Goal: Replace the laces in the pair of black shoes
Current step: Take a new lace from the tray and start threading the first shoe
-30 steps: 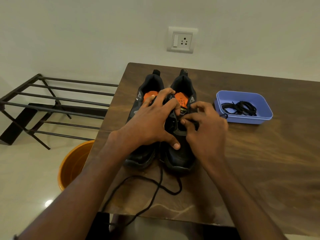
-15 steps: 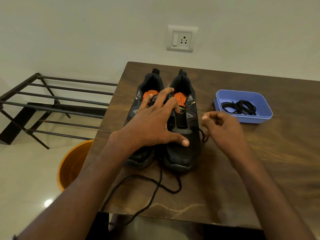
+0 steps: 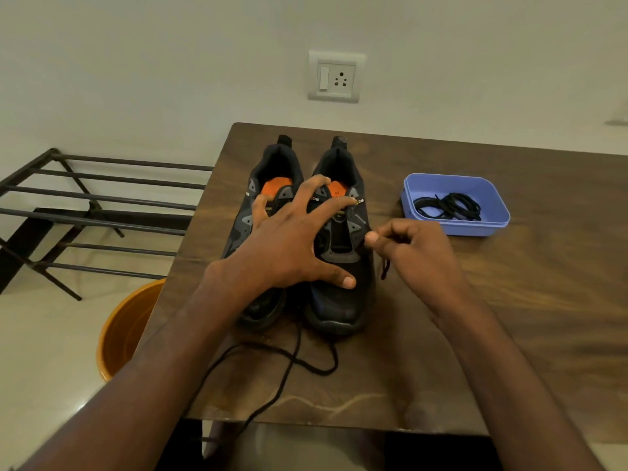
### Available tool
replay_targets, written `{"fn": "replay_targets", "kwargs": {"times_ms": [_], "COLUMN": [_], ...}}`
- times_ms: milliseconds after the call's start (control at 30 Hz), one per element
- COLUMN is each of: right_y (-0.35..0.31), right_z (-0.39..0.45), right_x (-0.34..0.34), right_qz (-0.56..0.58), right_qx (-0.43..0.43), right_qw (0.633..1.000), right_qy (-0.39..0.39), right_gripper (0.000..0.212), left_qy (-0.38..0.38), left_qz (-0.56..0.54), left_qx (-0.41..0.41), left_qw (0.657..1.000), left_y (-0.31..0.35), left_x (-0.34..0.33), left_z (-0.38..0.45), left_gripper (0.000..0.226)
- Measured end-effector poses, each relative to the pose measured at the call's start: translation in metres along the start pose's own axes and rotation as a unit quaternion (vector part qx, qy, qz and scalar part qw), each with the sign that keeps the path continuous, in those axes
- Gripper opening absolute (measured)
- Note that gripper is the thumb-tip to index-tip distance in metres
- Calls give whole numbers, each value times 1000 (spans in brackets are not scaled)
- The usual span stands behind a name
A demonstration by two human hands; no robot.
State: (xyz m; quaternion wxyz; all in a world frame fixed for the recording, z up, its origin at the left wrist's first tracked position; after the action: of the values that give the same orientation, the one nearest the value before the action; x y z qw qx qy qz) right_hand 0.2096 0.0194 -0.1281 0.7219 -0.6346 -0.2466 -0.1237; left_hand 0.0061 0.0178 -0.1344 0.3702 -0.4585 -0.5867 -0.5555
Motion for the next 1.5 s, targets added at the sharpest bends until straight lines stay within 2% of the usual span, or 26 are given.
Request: {"fn": "replay_targets", "kwargs": {"times_ms": [67, 133, 167, 200, 233, 300, 333, 367, 400, 500, 600, 667, 733, 767, 800, 867, 900, 933, 967, 1033, 1100, 1167, 1233, 1300, 1433, 1500], "right_y": [-6, -12, -12, -11, -9, -2, 2, 4, 3, -2, -4, -1, 0, -1, -2, -4, -3, -1, 0, 2, 4, 6, 5, 1, -7, -4], "right_z": [-2, -1, 1, 1, 2, 1, 1, 1, -1, -1, 1, 1, -1, -1, 0, 2, 3, 4, 4, 3, 1, 0, -2, -1, 1, 1], "right_x": [6, 17, 23, 26, 25, 18, 12, 5, 0, -6, -5, -2, 4, 10, 17, 31, 34, 32, 29, 20, 12, 3, -3, -7, -3, 0], "right_qz": [247, 551, 628, 630, 552, 211, 39, -76, -129, -176, -204, -151, 29, 180, 358, 625, 674, 666, 603, 366, 142, -21, -115, -134, -197, -166], "right_qx": [-19, -8, 7, 21, 28, 48, 65, 76, 70, 38, 44, 41, 21, 13, 14, 20, 16, 10, 0, -12, 6, 35, 40, 25, 29, 15], "right_qw": [967, 829, 770, 766, 820, 964, 990, 992, 989, 982, 976, 987, 999, 982, 929, 769, 726, 734, 786, 922, 987, 999, 992, 990, 977, 983], "right_qy": [56, 92, 112, 130, 147, 155, 123, 73, 25, -52, -64, -45, 15, 58, 94, 128, 132, 130, 132, 124, 74, 9, -31, -47, -79, -82], "right_gripper": [17, 18, 19, 19, 18, 16, 16, 17, 19, 27, 3, 9, 14, 15, 18, 29, 30, 27, 23, 17, 10, 13, 25, 26, 3, 6], "left_qy": [-7, -9, -9, -8, -6, -4, -2, 2, 6, 13, 9, 1, -10, -14, -15, -11, -10, -11, -13, -15, -13, -12, -9, -7, -8, -11], "left_qz": [-9, -13, -13, -13, -13, -17, -18, -17, -14, -8, -12, -21, -26, -28, -30, -33, -34, -34, -34, -34, -34, -32, -29, -25, -21, -28], "left_qx": [3, 2, 1, 0, -1, -1, -1, -2, -4, -5, -1, -1, 1, 3, 5, 2, 1, 1, 0, 1, 0, -1, -2, -1, 3, 4], "left_qw": [1000, 1000, 1000, 1000, 1000, 1000, 1000, 1000, 1000, 1000, 1000, 1000, 1000, 1000, 999, 999, 999, 999, 999, 999, 999, 999, 1000, 1000, 1000, 1000], "left_y": [-1, -2, -1, -1, -2, -3, -3, -3, -3, -1, -1, -2, -2, -2, -2, -2, -3, -3, -2, -2, -1, -1, -1, -1, 0, -1], "left_x": [1, 1, 1, 1, 1, 1, 1, 0, 0, 0, 1, 3, 4, 4, 4, 3, 3, 3, 3, 3, 4, 3, 2, 2, 3, 3], "left_z": [0, 0, 0, 1, 1, 1, 1, 0, 0, -1, -1, 0, 0, 0, 0, 1, 1, 1, 1, 1, 0, 0, -1, -1, 0, 1], "left_gripper": [116, 116, 116, 116, 116, 116, 116, 115, 115, 115, 115, 115, 116, 116, 116, 115, 115, 115, 115, 115, 114, 114, 114, 114, 114, 114]}}
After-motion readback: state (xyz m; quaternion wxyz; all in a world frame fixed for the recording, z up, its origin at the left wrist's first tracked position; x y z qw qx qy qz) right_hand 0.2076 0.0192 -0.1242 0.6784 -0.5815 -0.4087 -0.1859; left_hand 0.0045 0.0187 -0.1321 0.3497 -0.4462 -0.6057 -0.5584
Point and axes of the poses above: each hand's wrist, its own z-axis towards the middle knuckle, its own x-axis out of the back of the hand, y = z × x, the point moved 1 cm from there along z, towards the middle knuckle, and after that the axes turned 11 degrees about x, right-handed, at the moved point
